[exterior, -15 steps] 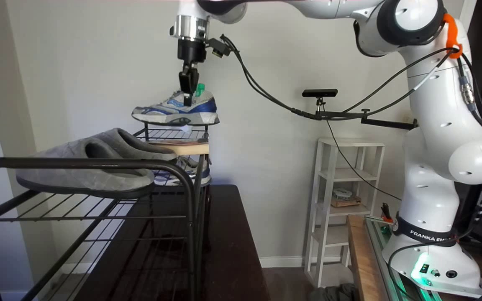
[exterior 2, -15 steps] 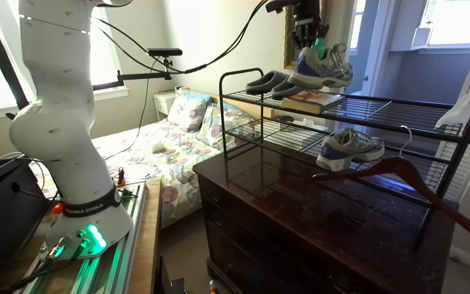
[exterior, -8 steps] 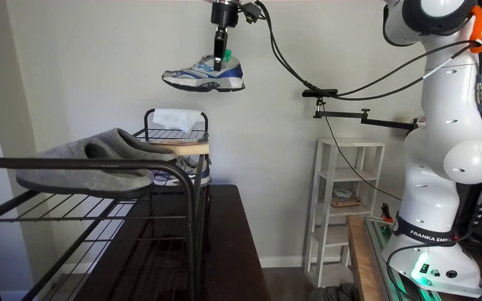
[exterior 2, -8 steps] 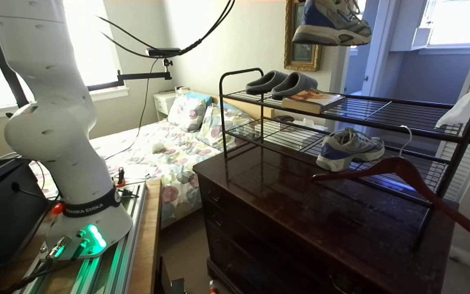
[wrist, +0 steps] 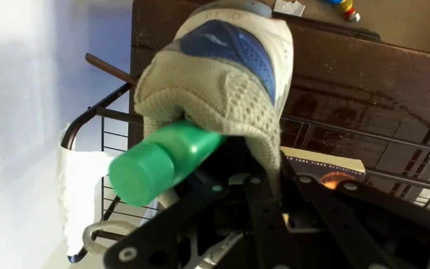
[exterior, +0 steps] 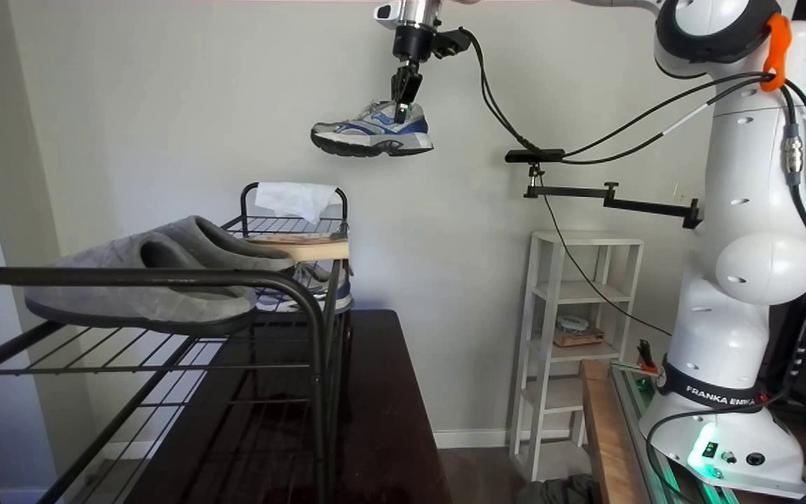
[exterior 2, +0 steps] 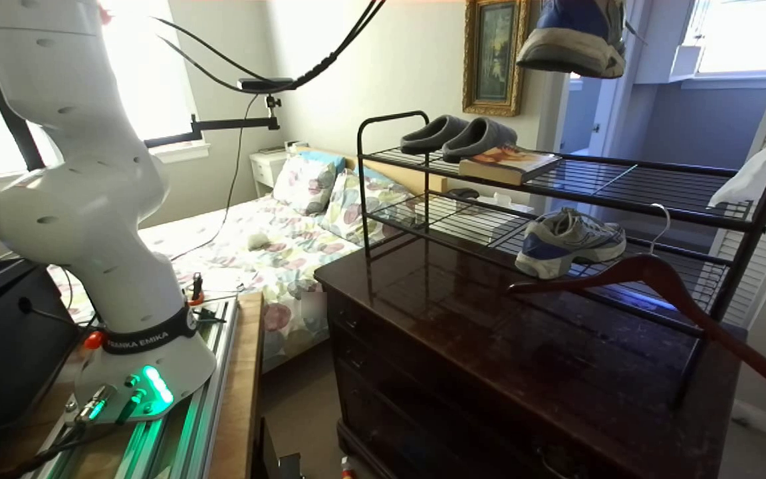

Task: Move the sneaker on the top shelf to the right then place the book on the counter.

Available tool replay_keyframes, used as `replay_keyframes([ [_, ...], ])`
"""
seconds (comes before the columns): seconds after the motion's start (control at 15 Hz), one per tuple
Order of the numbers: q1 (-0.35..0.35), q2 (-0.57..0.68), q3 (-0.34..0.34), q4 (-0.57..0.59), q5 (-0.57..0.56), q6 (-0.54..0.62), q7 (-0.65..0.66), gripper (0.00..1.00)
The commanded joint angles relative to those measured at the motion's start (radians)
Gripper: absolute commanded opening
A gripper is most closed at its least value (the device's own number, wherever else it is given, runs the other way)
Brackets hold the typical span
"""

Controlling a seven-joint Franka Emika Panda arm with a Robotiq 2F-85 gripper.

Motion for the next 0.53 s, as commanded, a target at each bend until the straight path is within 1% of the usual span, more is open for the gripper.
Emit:
replay_keyframes([
  [0.0, -0.007, 0.000, -0.004, 0.000, 0.004, -0.002, -0.013, 0.11],
  [0.07, -0.007, -0.031, -0.005, -0.056, 0.011, 0.000, 0.004, 0.03],
  [0.13, -0.002, -0.033, -0.003, -0.082, -0.018, 0.044, 0.023, 0.03],
  [0.27, -0.006, 0.019, -0.005, -0.050, -0.006, 0.124, 0.014, 0.03],
  [0.4, -0.007, 0.081, -0.010, -0.007, -0.022, 0.225, 0.045, 0.03],
  [0.47, -0.010, 0.121, -0.014, 0.024, -0.007, 0.257, 0.068, 0.03],
])
